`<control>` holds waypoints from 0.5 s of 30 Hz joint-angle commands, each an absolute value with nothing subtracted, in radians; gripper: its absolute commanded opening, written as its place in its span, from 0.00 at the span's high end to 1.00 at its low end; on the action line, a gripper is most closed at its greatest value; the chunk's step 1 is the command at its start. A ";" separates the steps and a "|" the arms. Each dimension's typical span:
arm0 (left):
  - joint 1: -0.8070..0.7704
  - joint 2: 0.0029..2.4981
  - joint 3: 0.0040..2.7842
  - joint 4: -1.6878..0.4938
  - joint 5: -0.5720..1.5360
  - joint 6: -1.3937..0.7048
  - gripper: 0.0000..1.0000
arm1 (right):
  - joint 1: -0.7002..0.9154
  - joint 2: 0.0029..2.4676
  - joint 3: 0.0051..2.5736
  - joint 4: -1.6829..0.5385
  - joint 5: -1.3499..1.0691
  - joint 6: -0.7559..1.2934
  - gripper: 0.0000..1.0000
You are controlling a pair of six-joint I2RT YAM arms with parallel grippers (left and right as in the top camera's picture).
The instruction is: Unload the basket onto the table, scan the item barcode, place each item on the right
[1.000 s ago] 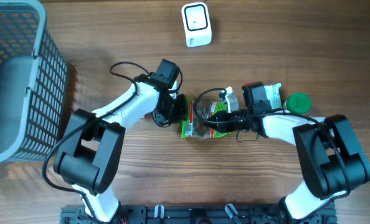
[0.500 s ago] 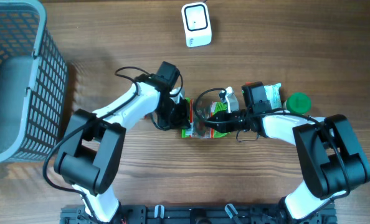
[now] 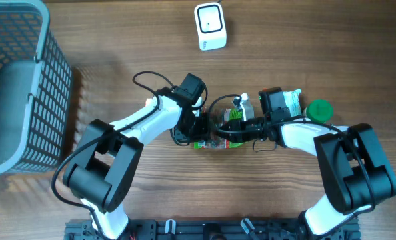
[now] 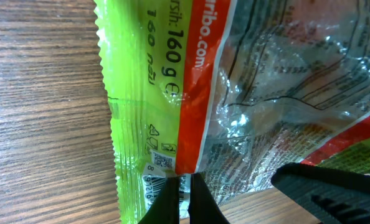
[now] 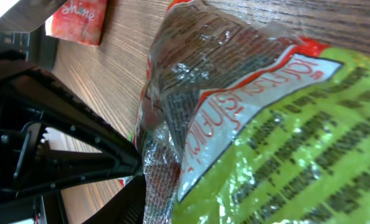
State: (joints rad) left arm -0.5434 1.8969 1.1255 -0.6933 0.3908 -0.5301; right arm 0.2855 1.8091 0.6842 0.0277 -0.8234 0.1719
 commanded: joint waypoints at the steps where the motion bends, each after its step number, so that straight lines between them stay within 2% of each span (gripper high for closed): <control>1: -0.555 1.971 1.067 -0.630 0.313 -0.540 0.96 | 0.293 1.848 0.664 0.022 -0.772 0.107 0.65; 6: -0.558 1.980 1.052 -0.590 0.318 -0.559 0.96 | 0.295 1.866 0.664 0.046 -0.795 0.105 0.78; 9: -0.564 1.980 1.052 -0.590 0.321 -0.559 0.96 | 0.295 1.877 0.664 0.063 -0.813 0.105 0.81; 12: -0.569 1.980 1.052 -0.590 0.320 -0.558 0.96 | 0.295 1.882 0.664 0.072 -0.808 0.105 0.87; 15: -0.534 1.944 1.088 -0.655 0.246 -0.556 0.96 | 0.286 1.881 0.666 0.074 -0.805 0.135 0.91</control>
